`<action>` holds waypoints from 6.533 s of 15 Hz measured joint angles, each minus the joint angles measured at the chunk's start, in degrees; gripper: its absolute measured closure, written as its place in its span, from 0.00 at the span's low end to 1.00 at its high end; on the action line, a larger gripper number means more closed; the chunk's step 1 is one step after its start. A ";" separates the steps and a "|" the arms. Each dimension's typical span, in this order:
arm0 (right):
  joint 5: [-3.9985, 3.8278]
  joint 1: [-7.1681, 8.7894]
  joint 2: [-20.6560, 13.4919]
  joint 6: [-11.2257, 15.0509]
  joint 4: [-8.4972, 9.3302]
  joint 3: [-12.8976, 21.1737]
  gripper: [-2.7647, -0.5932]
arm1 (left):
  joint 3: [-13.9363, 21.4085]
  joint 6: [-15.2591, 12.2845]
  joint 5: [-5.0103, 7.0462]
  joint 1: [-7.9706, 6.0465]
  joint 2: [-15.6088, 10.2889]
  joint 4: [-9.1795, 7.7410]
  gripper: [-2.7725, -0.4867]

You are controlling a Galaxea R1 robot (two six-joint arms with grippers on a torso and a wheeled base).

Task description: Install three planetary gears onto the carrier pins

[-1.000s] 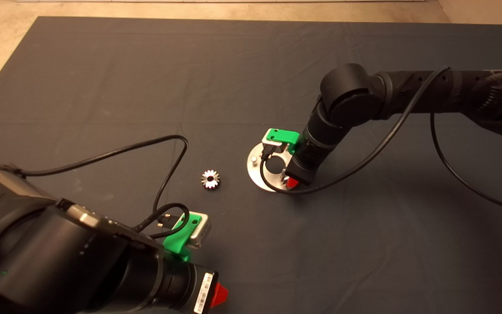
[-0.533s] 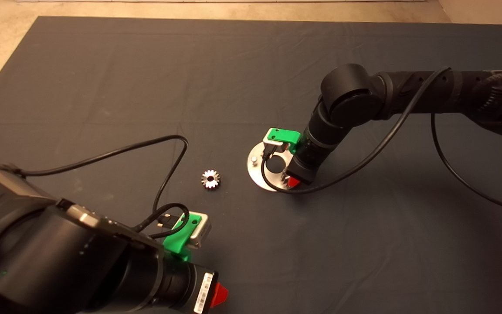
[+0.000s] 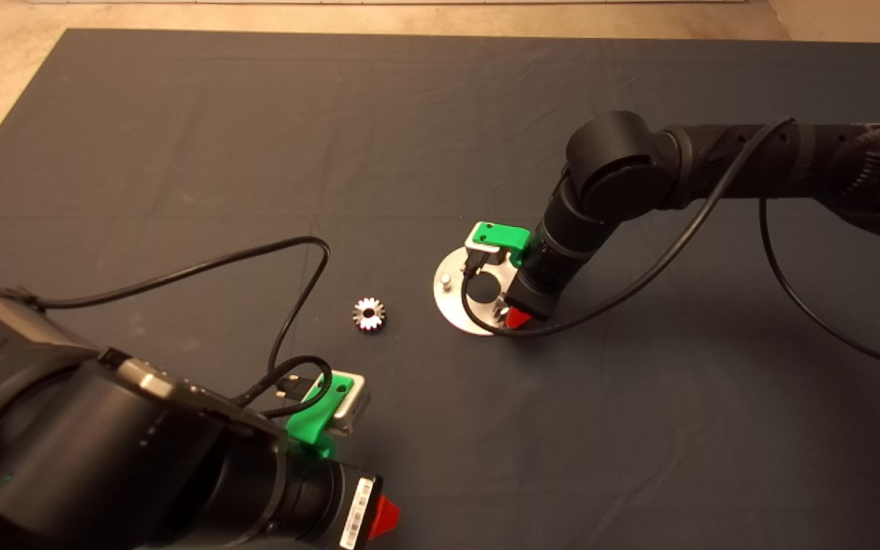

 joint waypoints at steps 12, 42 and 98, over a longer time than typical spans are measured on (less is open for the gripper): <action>-0.19 -0.05 -0.78 -1.18 0.09 0.02 0.33 | 0.00 0.00 0.00 0.00 0.00 -0.02 0.31; 4.20 1.19 -4.83 -2.87 0.43 -7.97 0.12 | 0.00 -0.02 -0.20 -0.01 0.00 -0.02 0.31; 5.75 1.52 -5.85 -9.79 0.41 -18.93 0.53 | 0.00 -0.02 -0.45 0.00 -1.11 0.00 0.31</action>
